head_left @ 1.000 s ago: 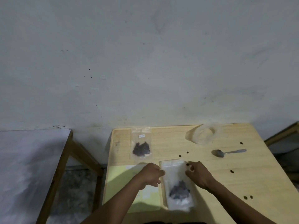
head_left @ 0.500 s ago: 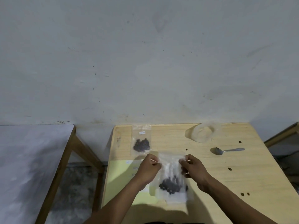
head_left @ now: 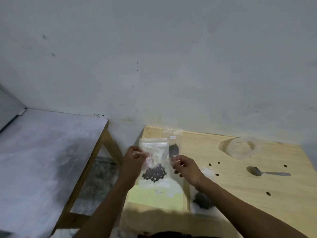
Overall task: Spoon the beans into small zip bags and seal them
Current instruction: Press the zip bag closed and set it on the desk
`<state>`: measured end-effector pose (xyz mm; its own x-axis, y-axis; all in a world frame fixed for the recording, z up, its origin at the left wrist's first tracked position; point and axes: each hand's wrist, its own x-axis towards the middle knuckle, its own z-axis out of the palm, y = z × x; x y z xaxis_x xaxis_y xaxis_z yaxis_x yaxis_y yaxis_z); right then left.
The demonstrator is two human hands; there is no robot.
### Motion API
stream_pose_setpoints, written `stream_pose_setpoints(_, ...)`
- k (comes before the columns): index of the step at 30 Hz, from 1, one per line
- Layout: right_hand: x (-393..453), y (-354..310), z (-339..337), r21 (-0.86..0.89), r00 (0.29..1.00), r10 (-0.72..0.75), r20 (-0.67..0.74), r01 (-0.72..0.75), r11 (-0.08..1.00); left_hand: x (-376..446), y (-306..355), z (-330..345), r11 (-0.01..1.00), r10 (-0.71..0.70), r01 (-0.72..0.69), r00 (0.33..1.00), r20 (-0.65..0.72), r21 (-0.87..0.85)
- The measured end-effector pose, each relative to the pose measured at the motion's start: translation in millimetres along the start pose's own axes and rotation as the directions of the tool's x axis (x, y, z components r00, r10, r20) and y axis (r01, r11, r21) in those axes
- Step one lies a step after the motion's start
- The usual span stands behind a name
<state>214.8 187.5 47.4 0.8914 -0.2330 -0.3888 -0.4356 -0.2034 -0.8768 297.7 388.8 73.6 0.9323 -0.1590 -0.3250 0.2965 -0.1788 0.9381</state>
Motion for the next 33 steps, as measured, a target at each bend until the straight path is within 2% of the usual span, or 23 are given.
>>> stream_pose_setpoints(3,0.6,20.8,21.7,-0.315,0.98,-0.088,0.177,0.142,0.939,-3.8,-2.9,-25.8,0.993,-0.069,0.063,0.995,-0.067,-0.096)
stream_pose_setpoints(6,-0.1,34.6,39.3,-0.522,0.932,-0.14,0.335,0.308,0.796,-14.7,0.6,-43.3,0.983,-0.107,0.093,0.991,-0.079,-0.157)
stream_pose_setpoints(12,7.4,45.9,66.0,-0.723,0.892,-0.12,0.436,0.427,0.543,-32.3,-7.7,-60.4,0.997,-0.072,0.067,0.988,-0.139,-0.037)
stream_pose_setpoints(15,9.7,46.4,72.6,-0.753,0.891,-0.128,0.436,0.439,0.49,-33.2,-8.9,-64.1,0.999,-0.049,0.046,0.988,-0.145,-0.025)
stream_pose_setpoints(17,10.9,46.7,74.9,-0.748,0.888,-0.111,0.447,0.439,0.499,-33.4,-9.0,-65.7,0.999,-0.048,0.044,0.988,-0.148,-0.031)
stream_pose_setpoints(19,10.3,43.8,74.0,-0.712,0.881,-0.098,0.462,0.435,0.551,-32.2,-9.2,-66.4,0.998,-0.053,0.05,0.988,-0.143,-0.023)
stream_pose_setpoints(23,6.6,24.6,60.3,-0.521,0.915,-0.105,0.388,0.312,0.795,-27.2,-5.3,-66.3,0.999,-0.04,0.042,0.993,-0.109,0.018)
stream_pose_setpoints(26,4.1,-3.1,38.8,-0.238,0.964,-0.114,0.241,0.173,0.956,-23.1,-0.4,-60.4,0.998,-0.008,0.012,0.998,-0.064,0.056)
stream_pose_setpoints(29,5.0,-38.3,16.1,-0.063,0.983,-0.118,0.141,0.128,0.99,-15.7,4.7,-43.3,0.991,0.035,-0.027,0.998,-0.055,0.128)
stream_pose_setpoints(33,7.2,-80.8,-5.4,0.033,0.977,-0.209,0.052,0.207,0.978,-12.0,27.0,-10.2,0.99,0.073,-0.072,0.997,-0.008,0.122)
